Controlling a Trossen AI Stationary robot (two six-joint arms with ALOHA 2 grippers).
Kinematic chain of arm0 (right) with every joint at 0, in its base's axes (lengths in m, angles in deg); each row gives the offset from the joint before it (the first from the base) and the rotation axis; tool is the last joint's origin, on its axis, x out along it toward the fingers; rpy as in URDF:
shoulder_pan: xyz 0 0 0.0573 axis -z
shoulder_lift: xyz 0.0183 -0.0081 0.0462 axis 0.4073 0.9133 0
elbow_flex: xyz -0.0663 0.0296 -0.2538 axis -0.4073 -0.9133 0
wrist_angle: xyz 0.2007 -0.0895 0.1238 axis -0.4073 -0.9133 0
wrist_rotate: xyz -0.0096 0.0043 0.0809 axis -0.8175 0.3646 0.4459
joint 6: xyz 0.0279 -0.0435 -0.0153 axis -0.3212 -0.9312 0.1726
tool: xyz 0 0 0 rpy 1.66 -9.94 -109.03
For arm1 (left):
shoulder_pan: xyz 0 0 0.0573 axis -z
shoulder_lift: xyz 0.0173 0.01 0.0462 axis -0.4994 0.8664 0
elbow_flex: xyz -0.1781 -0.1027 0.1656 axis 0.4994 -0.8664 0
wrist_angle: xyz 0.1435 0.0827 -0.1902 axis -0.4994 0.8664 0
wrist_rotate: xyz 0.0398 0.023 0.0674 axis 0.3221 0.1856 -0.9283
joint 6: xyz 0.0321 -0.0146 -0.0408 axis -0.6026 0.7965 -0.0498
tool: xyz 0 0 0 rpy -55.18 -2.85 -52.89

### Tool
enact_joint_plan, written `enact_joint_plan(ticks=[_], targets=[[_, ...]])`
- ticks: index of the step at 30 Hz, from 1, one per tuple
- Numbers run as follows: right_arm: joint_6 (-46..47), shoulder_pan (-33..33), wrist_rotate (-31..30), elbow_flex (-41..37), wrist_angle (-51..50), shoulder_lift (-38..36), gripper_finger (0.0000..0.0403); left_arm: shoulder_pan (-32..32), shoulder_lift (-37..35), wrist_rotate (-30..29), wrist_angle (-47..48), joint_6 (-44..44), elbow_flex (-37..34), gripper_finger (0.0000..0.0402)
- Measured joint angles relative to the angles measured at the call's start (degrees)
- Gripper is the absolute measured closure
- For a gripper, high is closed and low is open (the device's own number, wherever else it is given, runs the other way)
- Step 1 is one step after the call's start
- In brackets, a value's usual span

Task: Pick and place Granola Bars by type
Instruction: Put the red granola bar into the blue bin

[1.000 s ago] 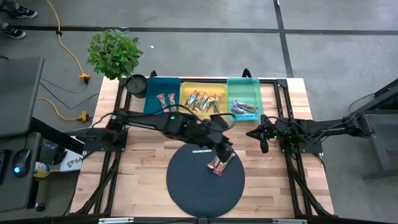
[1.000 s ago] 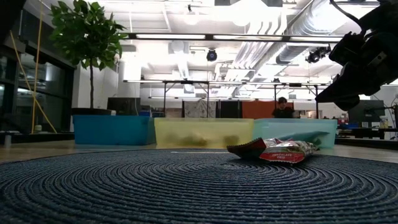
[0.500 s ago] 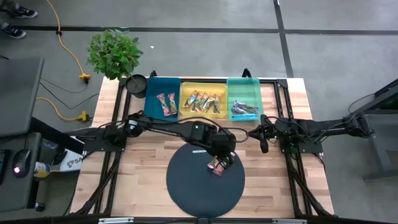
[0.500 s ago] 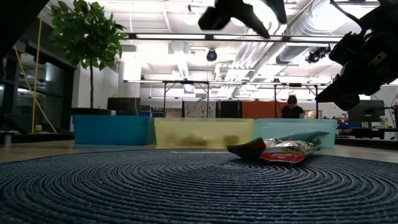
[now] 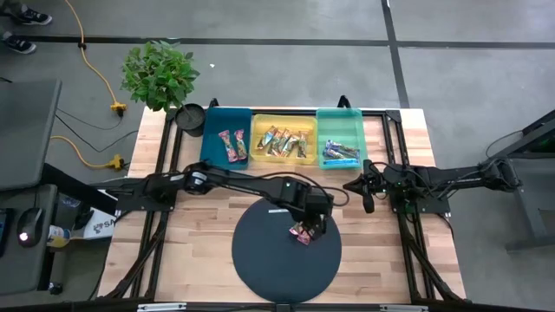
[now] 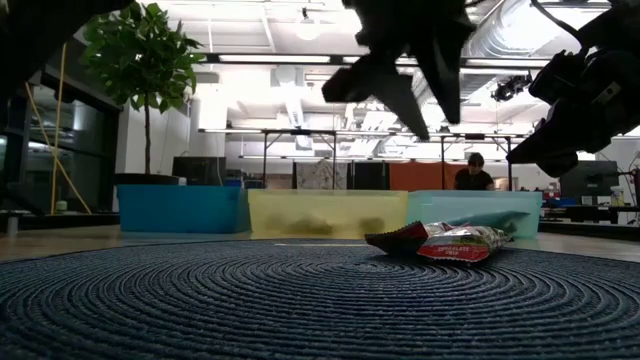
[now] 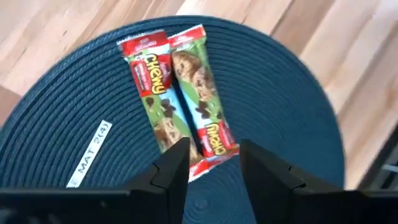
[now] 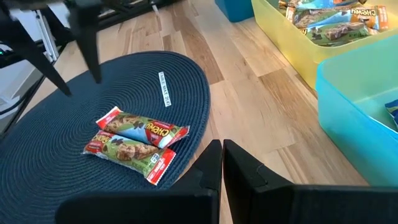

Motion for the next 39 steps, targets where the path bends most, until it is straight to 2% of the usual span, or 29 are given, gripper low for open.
enact_joint_plan(ticks=[8, 11, 14, 20, 28, 30, 33, 39], targets=[[0.0, 0.0, 0.0, 0.0, 0.0, 0.0, 0.0402, -1.4, 2.4, 1.5, 0.4, -0.3, 0.0, 0.0196], [0.0, 0.0, 0.0, 0.0, 0.0, 0.0, 0.0402, -2.0, 2.5, 0.3, 0.8, 1.5, -0.1, 0.0179], [0.0, 0.0, 0.0, 0.0, 0.0, 0.0, 0.0402, -2.8, 2.5, -1.3, 1.5, 3.5, -0.1, 0.0177], [0.0, 0.0, 0.0, 0.0, 0.0, 0.0, 0.0402, -4.0, 3.1, -1.0, 1.6, 4.3, 0.0, 0.0181], [0.0, 0.0, 0.0, 0.0, 0.0, 0.0, 0.0402, -3.3, 5.8, 1.3, 3.2, 3.1, -0.3, 0.0181], [0.0, 0.0, 0.0, 0.0, 0.0, 0.0, 0.0402, -3.3, 6.9, 2.3, 0.2, 2.9, 0.0, 0.0181], [0.0, 0.0, 0.0, 0.0, -0.1, 0.0, 0.0402, -3.2, 7.2, 3.3, 1.2, 2.5, -0.1, 0.0181], [0.0, 0.0, 0.0, 0.0, 0.0, 0.0, 0.0402, -2.9, 8.3, 2.7, -0.4, 2.2, -0.1, 0.0181]])
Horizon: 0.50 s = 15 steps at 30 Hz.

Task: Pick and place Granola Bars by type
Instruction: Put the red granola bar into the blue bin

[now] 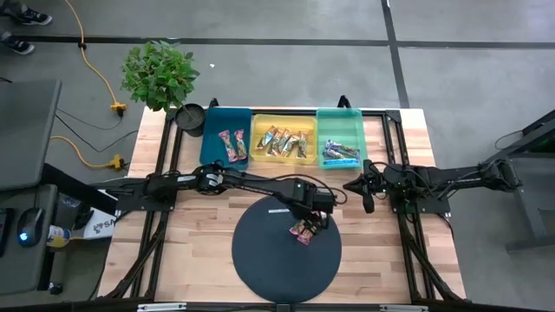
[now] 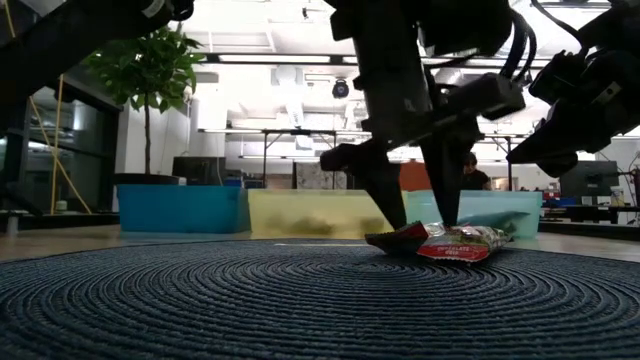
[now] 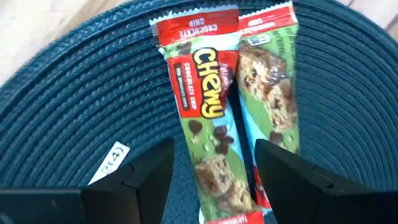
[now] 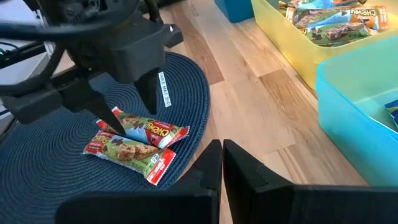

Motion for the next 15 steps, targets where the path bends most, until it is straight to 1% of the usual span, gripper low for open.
enact_joint_plan(ticks=[10, 15], targets=[[0.0, 0.0, 0.0, 0.0, 0.0, 0.0, 0.0402, -0.1, 0.5, -0.7, -0.5, -0.5, 0.2, 0.0181], [0.0, 0.0, 0.0, 0.0, 0.0, 0.0, 0.0402, -0.1, 2.2, 1.4, -0.9, -1.0, 0.3, 0.0181]])
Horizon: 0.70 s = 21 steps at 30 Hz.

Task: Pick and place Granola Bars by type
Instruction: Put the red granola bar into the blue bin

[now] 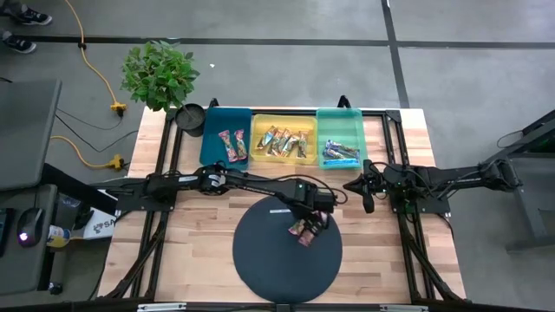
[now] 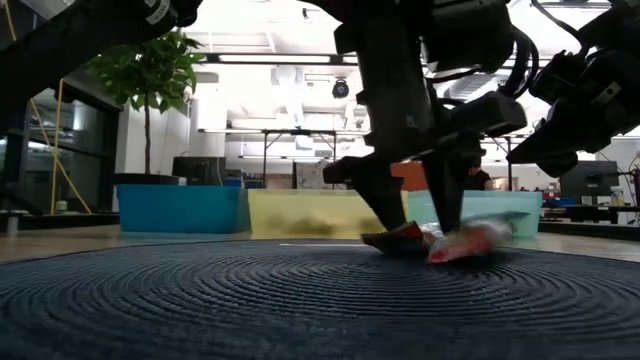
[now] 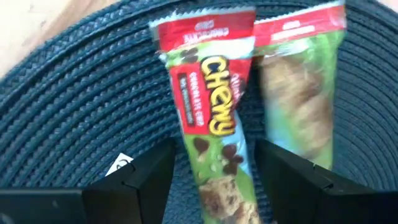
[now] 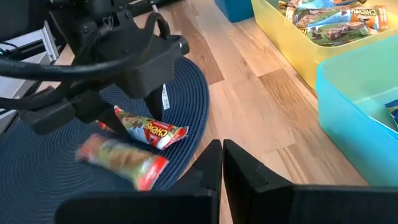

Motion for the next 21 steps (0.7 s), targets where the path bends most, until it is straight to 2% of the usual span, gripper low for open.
enact_joint_plan(ticks=[12, 21], targets=[[0.0, 0.0, 0.0, 0.0, 0.0, 0.0, 0.0402, -0.1, 0.1, 0.3, 0.0, 0.4, 0.0, 0.0187], [0.0, 0.0, 0.0, 0.0, 0.0, 0.0, 0.0402, -0.1, 0.3, 0.4, -0.2, 0.4, -0.1, 0.0261]])
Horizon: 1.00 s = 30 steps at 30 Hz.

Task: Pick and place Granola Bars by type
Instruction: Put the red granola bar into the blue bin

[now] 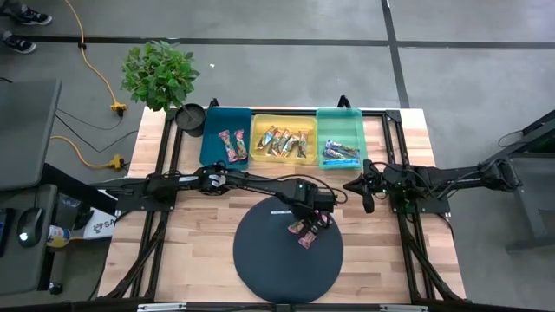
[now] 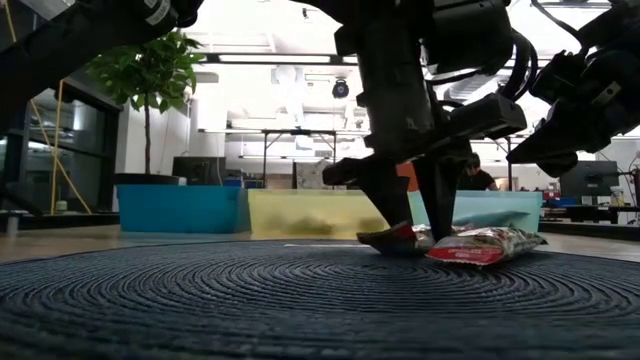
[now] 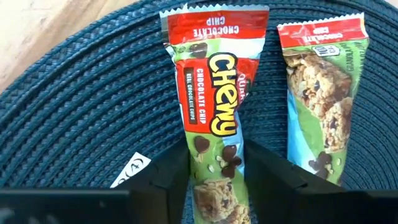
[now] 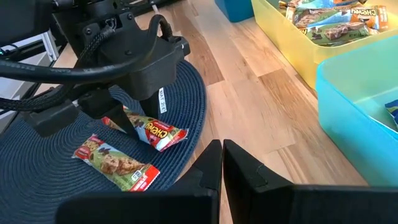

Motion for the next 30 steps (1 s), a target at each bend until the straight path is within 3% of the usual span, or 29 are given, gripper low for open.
enact_joint_plan(ticks=[11, 30], targets=[[0.0, 0.0, 0.0, 0.0, 0.0, 0.0, 0.0402, 0.1, 0.3, -0.9, 0.9, -1.1, 1.3, 0.0298], [0.0, 0.0, 0.0, 0.0, 0.2, 0.1, 0.0402, 0.0, -6.9, -6.2, 0.0, -3.3, 1.4, 0.0303]])
